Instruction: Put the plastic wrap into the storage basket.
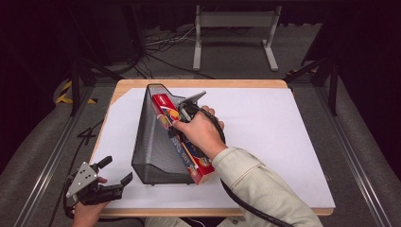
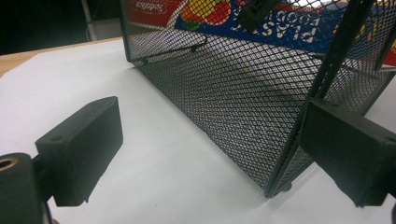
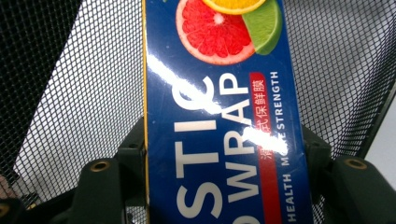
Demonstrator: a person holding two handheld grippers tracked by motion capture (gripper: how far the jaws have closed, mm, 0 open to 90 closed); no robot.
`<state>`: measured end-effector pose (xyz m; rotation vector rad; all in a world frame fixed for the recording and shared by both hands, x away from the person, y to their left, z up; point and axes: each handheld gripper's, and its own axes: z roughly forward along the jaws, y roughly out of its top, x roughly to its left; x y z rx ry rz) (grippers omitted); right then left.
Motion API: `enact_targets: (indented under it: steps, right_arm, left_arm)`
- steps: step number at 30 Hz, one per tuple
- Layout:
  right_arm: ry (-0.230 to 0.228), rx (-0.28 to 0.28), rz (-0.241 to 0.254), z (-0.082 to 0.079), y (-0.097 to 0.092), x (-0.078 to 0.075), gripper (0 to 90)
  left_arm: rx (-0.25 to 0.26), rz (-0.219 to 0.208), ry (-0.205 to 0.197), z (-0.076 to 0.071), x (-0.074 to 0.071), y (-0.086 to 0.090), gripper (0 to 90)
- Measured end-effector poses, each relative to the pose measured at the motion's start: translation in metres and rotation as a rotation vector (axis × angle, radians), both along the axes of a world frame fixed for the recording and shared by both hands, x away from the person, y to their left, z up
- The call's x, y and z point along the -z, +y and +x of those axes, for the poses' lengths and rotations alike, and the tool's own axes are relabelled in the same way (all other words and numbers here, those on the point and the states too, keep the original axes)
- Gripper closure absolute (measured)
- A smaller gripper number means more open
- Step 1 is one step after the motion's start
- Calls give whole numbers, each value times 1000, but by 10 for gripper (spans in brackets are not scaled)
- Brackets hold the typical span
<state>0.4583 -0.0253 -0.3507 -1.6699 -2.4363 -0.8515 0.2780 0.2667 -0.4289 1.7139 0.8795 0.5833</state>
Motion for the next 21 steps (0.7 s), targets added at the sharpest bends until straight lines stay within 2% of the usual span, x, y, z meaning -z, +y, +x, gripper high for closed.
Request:
enact_targets:
  steps: [6,10,12,14,19,21]
  right_arm:
    - [1,-6,-15,0,2,-1,378]
    - [-6,-26,-66,-1,7,4,376]
    - [21,-42,-97,-1,10,8,376]
    - [35,-39,-102,1,11,9,376]
    - [30,-52,-114,2,12,9,369]
    - [26,-68,-120,2,13,9,337]
  left_arm:
    - [1,0,-1,0,0,0,71]
    - [2,2,-1,0,0,0,71]
    - [1,-1,-2,0,0,0,71]
    - [0,0,1,0,0,1,71]
    - [-1,0,3,0,0,1,71]
    - [-1,0,2,0,0,1,71]
